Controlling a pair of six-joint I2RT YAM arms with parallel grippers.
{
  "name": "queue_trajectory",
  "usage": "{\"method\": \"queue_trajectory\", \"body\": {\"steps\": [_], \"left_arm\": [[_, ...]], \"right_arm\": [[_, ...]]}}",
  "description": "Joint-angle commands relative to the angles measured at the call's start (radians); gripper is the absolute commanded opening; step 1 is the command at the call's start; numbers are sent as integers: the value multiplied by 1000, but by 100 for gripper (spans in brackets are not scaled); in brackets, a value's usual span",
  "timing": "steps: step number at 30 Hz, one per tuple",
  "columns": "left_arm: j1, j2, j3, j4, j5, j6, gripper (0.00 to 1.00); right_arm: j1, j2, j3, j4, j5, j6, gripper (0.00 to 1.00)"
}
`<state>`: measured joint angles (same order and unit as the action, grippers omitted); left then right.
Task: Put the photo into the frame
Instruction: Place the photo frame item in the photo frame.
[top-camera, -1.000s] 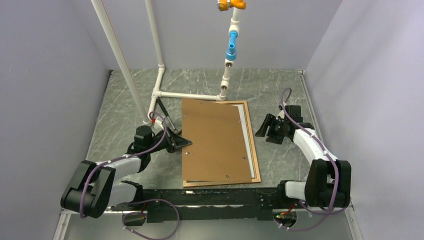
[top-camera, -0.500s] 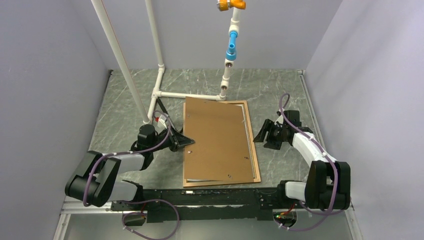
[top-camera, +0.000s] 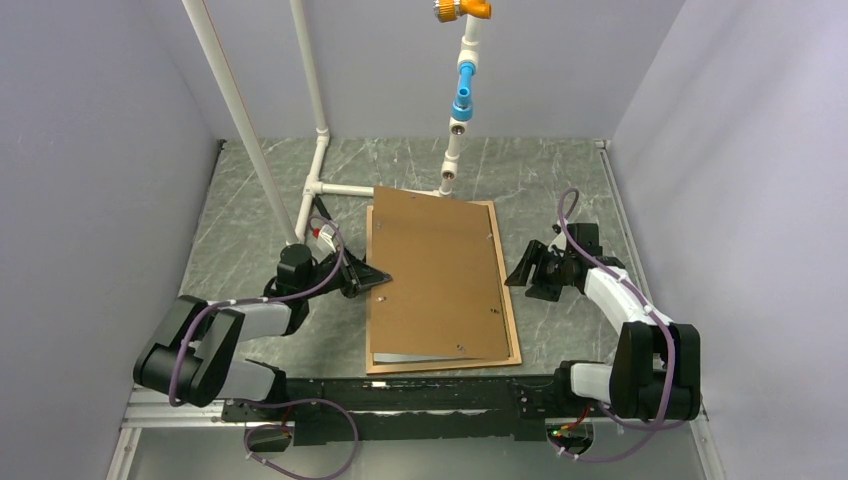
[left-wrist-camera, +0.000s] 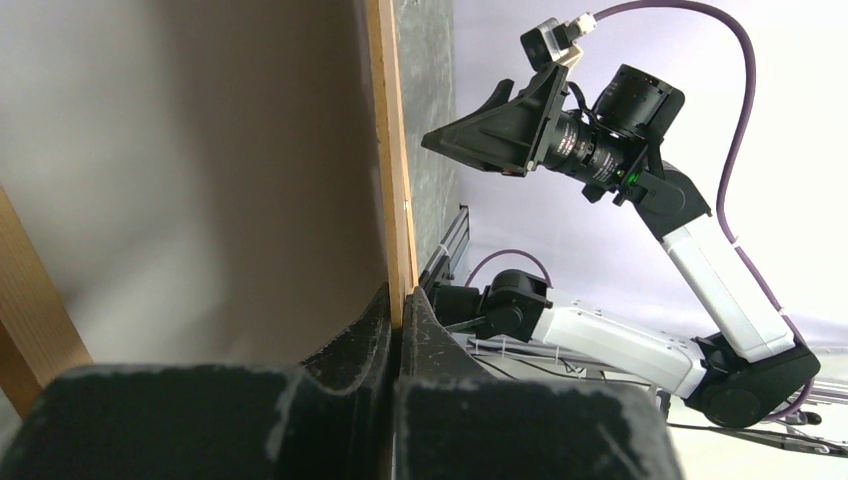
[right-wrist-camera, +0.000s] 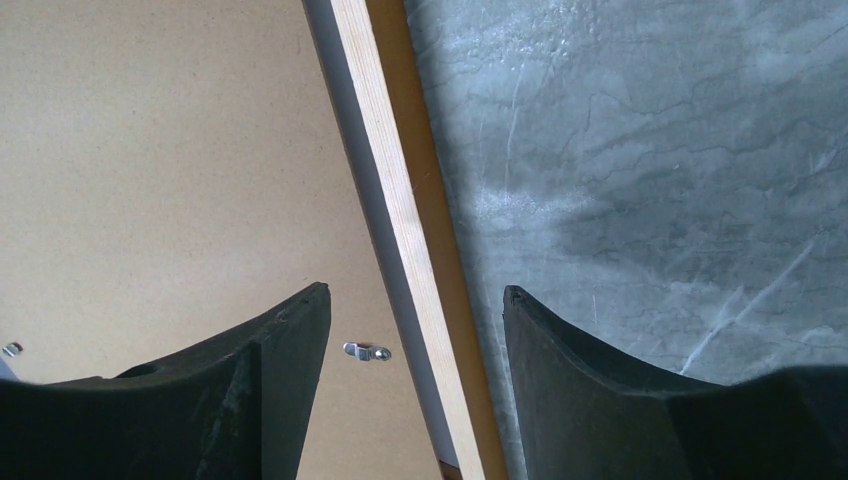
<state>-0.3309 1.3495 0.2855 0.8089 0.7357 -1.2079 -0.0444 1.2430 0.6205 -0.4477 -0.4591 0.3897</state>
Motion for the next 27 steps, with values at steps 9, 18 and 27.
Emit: {"method": "queue_trajectory", "body": {"steps": [9,18,27], "left_arm": [[33,-39,19,78,1,70,0],[83,-80,33,-58,43,144,0],[63,-17,26,-15,52,120,0]], "right_arm": [[-3,-26,-11,30,-27,3,66],[-4,-22,-18,39,-38,3,66],[-3,-7,-38,61,-57,10,67]]}}
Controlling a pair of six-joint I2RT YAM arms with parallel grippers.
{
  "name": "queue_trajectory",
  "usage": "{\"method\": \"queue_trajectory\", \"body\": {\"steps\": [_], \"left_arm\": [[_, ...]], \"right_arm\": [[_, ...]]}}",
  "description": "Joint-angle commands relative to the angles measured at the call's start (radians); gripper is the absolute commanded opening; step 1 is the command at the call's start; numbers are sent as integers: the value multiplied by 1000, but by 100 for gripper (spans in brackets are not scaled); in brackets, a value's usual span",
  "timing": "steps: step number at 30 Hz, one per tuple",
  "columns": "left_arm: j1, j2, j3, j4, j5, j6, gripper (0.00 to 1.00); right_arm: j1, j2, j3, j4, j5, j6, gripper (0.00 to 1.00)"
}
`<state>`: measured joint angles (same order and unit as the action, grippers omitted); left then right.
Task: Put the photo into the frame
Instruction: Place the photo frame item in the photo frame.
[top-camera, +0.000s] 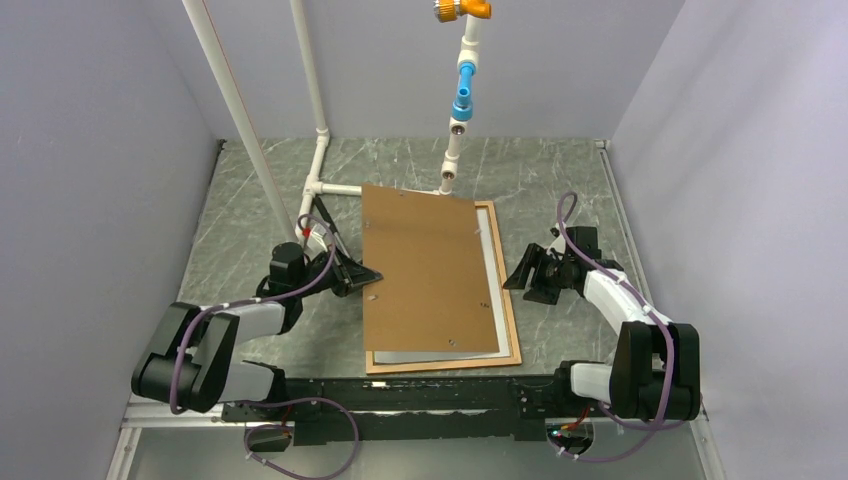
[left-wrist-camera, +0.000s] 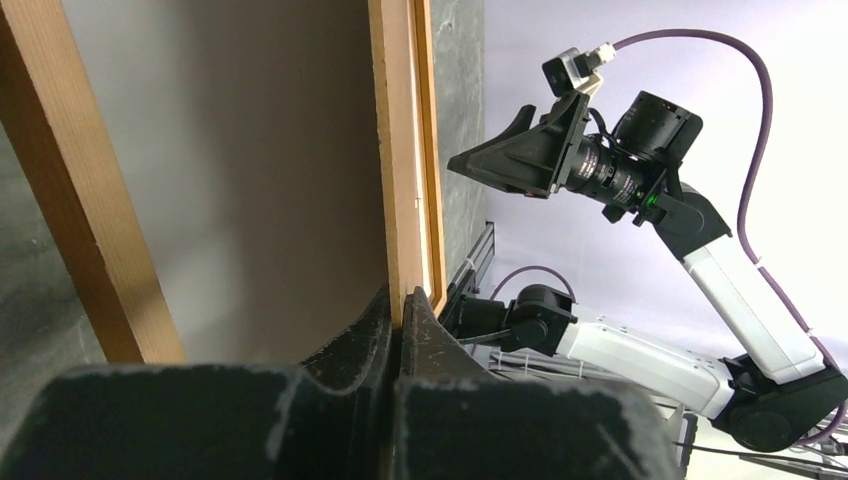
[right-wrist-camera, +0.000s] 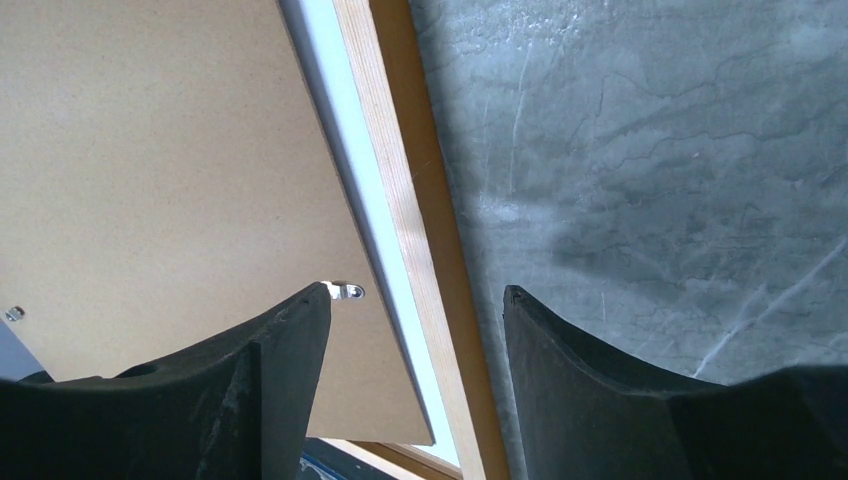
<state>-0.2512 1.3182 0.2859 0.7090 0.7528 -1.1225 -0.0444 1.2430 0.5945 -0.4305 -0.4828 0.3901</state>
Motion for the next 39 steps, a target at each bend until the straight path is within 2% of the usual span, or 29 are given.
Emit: {"method": "queue_trajectory", "body": {"steps": [1,7,22,25,33,39], "left_arm": [[-23,21,31,78,33,37,0],[-73,48,70,55,18,25,0],[-102,-26,60,-55,-41,21,0],[-104,6,61,-14,-33,20,0],[-118,128,32,233,-25,-68,0],[-139,125,19,235,-69,-75,0]], "right_arm": [[-3,-5,-14,49,-35,11,67],[-3,13,-23,65,-52,19,67],[-2,26,-36,91,-76,37,67],[-3,33,-44,101,-83,40,67],[-1,61,-84,173,-130,85,67],[1,66,-114,204,-166,107,65]]}}
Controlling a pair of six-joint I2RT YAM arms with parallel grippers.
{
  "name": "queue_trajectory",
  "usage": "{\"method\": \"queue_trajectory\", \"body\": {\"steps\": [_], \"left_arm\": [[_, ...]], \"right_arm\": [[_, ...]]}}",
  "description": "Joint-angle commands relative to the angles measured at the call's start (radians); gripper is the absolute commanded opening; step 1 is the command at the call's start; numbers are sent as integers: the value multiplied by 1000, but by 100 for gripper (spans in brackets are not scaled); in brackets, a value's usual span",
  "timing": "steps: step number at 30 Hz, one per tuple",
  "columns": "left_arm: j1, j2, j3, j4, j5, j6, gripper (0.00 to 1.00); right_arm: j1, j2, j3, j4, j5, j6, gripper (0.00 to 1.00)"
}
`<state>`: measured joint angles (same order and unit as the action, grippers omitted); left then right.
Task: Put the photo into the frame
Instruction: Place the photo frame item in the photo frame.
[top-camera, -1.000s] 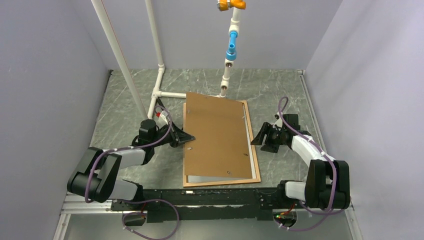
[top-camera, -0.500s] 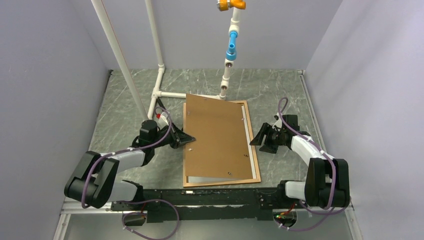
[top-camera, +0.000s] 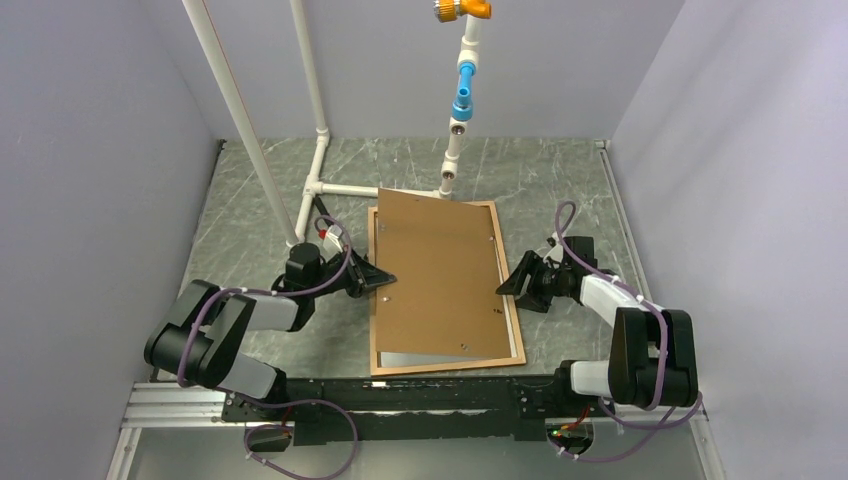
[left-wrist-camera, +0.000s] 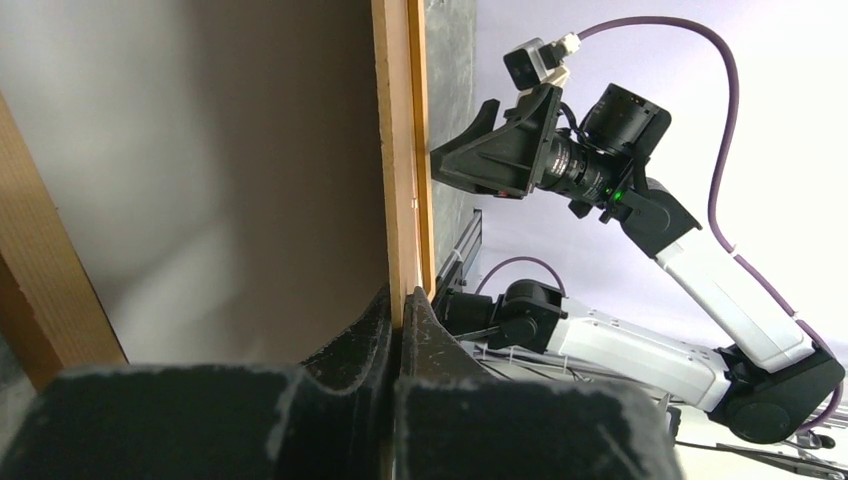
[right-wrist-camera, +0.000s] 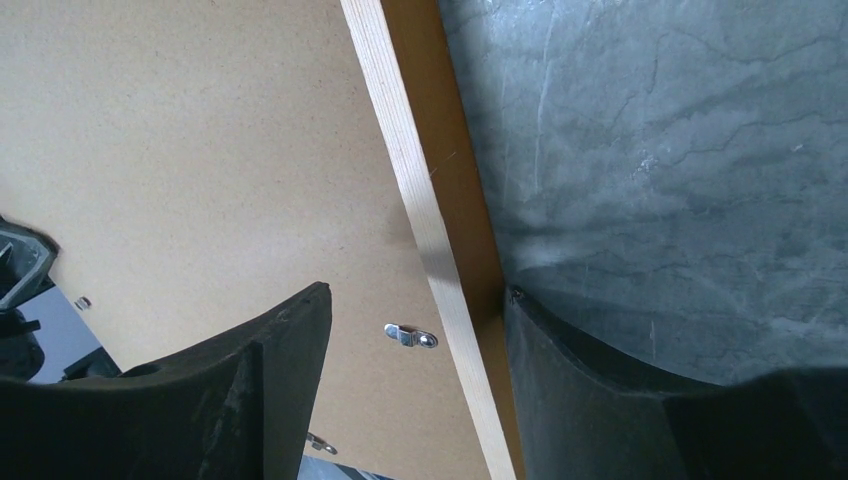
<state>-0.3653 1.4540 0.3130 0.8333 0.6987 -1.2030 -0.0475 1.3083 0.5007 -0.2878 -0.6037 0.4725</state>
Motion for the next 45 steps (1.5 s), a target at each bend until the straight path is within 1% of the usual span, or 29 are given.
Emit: {"method": "queue_trajectory", "body": {"steps": [1,8,13,22,29,32,34,36,38,40,42,45], "left_arm": [[-27,-14,-12,113,-24,0,0],[-31,0,-60,239,-59,-84,0],[-39,27,-64,295,-64,-92,0],[-67,71,-23,272,-52,-59,0],[-105,92,17,175,-60,3,0],[-118,86,39,96,-66,39,0],[-125,74,59,4,-76,77,0],[-132,53,95,-131,-100,132,0],[-146,25,142,-301,-143,203,0],[-168,-1,206,-504,-211,278,0],[-190,-14,265,-664,-286,339,1],[-205,-16,305,-751,-330,369,4]], "right_arm": [[4,-7,-23,58,-45,24,65],[5,-63,-40,29,-41,24,64],[5,-67,-55,34,-46,28,64],[11,-65,-68,44,-48,31,63],[16,-73,-73,42,-47,34,64],[18,-78,-69,36,-43,33,63],[19,-78,-68,31,-40,32,63],[19,-81,-68,27,-35,30,63],[19,-86,-64,21,-31,28,63],[20,-94,-59,8,-22,25,63],[19,-108,-52,-6,-10,23,64],[19,-123,-44,-16,10,29,64]]}}
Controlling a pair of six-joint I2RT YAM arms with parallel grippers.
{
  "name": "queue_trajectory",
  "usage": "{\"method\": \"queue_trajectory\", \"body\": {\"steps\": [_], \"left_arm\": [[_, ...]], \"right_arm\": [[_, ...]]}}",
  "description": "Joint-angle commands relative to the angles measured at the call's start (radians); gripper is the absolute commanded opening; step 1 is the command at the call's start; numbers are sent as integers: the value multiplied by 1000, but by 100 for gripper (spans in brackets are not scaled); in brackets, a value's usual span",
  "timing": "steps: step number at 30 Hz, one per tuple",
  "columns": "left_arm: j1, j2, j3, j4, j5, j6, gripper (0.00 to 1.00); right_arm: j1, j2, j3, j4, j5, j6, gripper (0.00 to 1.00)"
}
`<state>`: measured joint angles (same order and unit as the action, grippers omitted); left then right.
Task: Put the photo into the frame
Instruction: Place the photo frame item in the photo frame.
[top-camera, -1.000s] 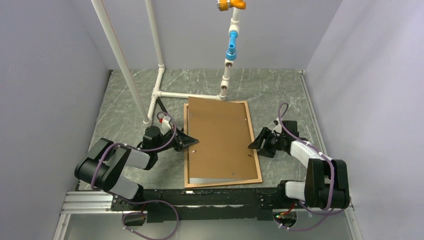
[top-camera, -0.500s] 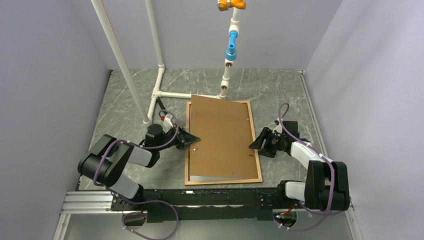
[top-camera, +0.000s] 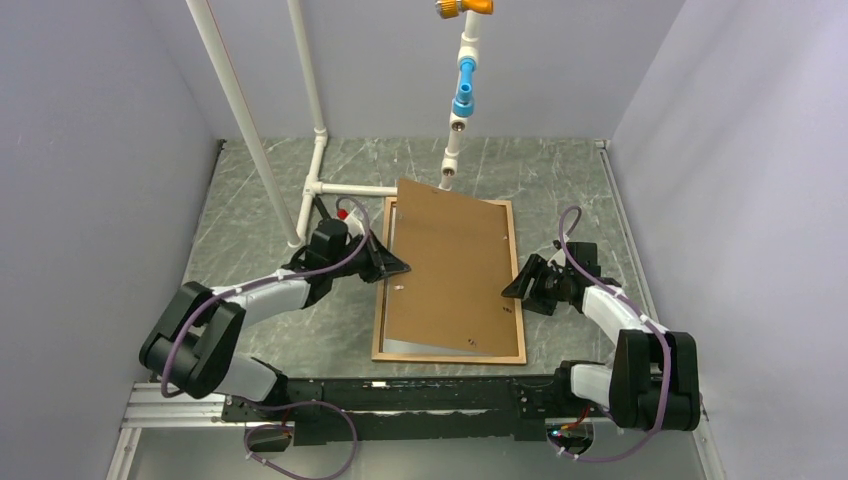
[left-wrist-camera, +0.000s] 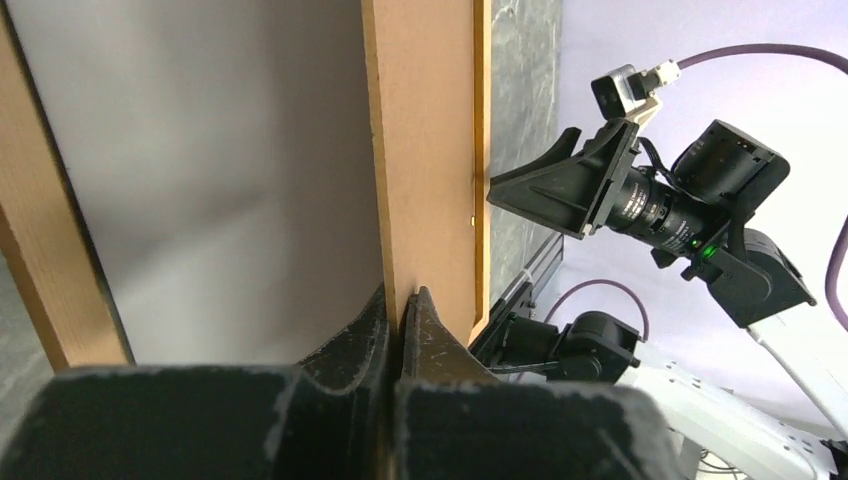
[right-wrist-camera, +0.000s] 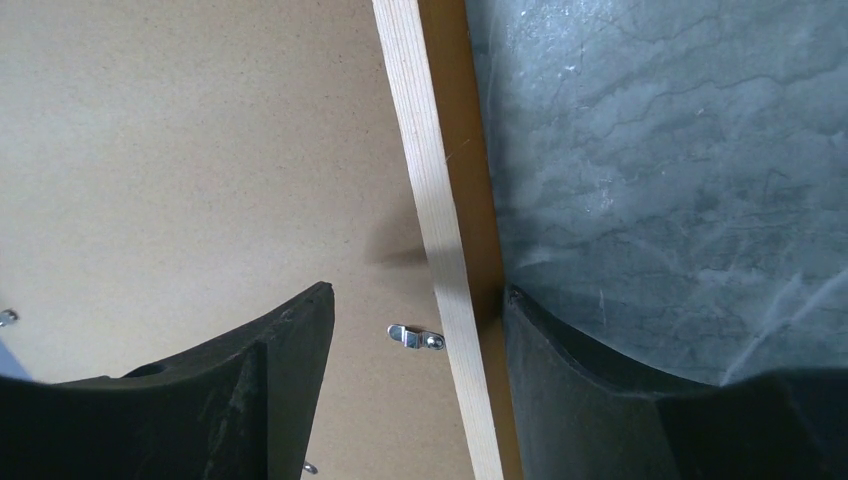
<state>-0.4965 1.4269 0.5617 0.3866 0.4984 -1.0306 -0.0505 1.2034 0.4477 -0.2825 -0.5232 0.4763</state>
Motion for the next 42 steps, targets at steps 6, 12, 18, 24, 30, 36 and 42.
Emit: {"method": "queue_trajectory", "body": {"steps": [6,12,18,24,30,36,42], "left_arm": [[-106,43,127,-449,-207,229,18],[-145,85,219,-605,-300,271,44],[-187,122,299,-738,-417,292,70],[-259,188,442,-913,-571,306,81],[-345,242,573,-1080,-726,300,89],[-412,275,691,-1244,-873,278,95],[-442,297,755,-1361,-982,233,99]], "right_arm": [[22,-4,10,-17,-69,24,65],[22,-8,9,-21,-65,21,65],[23,-13,10,-27,-55,19,65],[22,-16,8,-24,-54,23,65],[23,-18,11,-33,-47,18,65],[23,-11,18,-37,-42,12,65],[23,-8,28,-43,-35,7,66]]}}
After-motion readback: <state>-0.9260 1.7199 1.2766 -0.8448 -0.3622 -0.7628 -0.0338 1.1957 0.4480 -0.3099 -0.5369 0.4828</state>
